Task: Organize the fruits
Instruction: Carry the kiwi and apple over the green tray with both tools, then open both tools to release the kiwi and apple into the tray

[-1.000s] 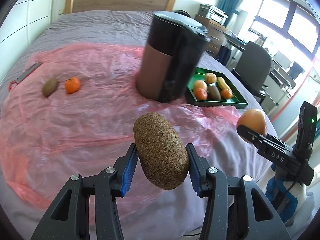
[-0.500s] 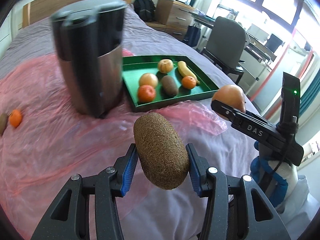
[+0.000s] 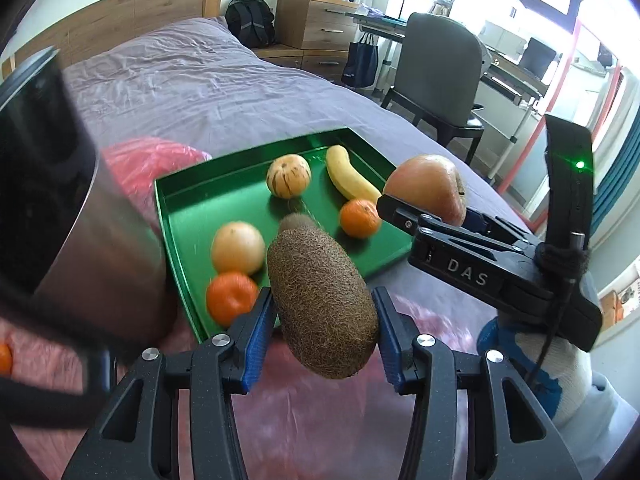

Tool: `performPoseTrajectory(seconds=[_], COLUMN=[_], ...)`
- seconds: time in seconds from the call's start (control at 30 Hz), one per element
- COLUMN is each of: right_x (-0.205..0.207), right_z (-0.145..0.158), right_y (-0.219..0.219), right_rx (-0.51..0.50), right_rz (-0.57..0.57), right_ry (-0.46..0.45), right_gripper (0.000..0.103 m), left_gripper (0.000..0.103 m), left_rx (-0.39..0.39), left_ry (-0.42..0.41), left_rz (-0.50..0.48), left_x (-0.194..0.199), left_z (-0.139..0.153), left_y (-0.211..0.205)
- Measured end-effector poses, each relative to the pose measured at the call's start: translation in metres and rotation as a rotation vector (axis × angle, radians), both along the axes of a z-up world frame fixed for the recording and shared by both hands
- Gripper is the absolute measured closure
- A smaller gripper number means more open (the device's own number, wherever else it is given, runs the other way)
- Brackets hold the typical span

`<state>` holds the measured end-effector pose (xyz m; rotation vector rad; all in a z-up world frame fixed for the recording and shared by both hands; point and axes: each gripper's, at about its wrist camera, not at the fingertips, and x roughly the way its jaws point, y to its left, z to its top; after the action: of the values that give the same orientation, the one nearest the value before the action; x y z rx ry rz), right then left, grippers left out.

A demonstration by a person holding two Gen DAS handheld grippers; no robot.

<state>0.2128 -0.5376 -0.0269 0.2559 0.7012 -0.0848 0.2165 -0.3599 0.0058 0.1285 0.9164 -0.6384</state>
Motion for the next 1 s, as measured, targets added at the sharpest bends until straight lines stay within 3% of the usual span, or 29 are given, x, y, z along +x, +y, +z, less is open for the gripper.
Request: performPoseTrajectory(seconds=[0.23,0.47,0.7,1.0], right_x=[0.051,0.075,0.082,0.08], right_z=[-0.005,-0.022,-0.035,-0.039], right_y=[-0.019,-0.037,-0.047,-0.049], right_rx=[-0.033,-0.101,-0.109,-0.081], right_rz=[0.022,-0.005,-0.019,-0.023], right_ry=[0.001,0.035,0.051,0.039], right_gripper=[0.0,0.0,0.0,0.0], left_gripper=[0.06,0.06,0.064,0.064], left_rx=[0.077,0.168,0.178,0.182], left_ry=[-0.037,-0.078,-0.084,-0.024], left_rz=[0.07,0.144,0.179,0.209], left_x=[0.051,0.09,0.109,0.117], left_z=[-0.02,-0.041,-0.05,-0.069], left_y=[-0.029,-0.04,-0.038,-0.032])
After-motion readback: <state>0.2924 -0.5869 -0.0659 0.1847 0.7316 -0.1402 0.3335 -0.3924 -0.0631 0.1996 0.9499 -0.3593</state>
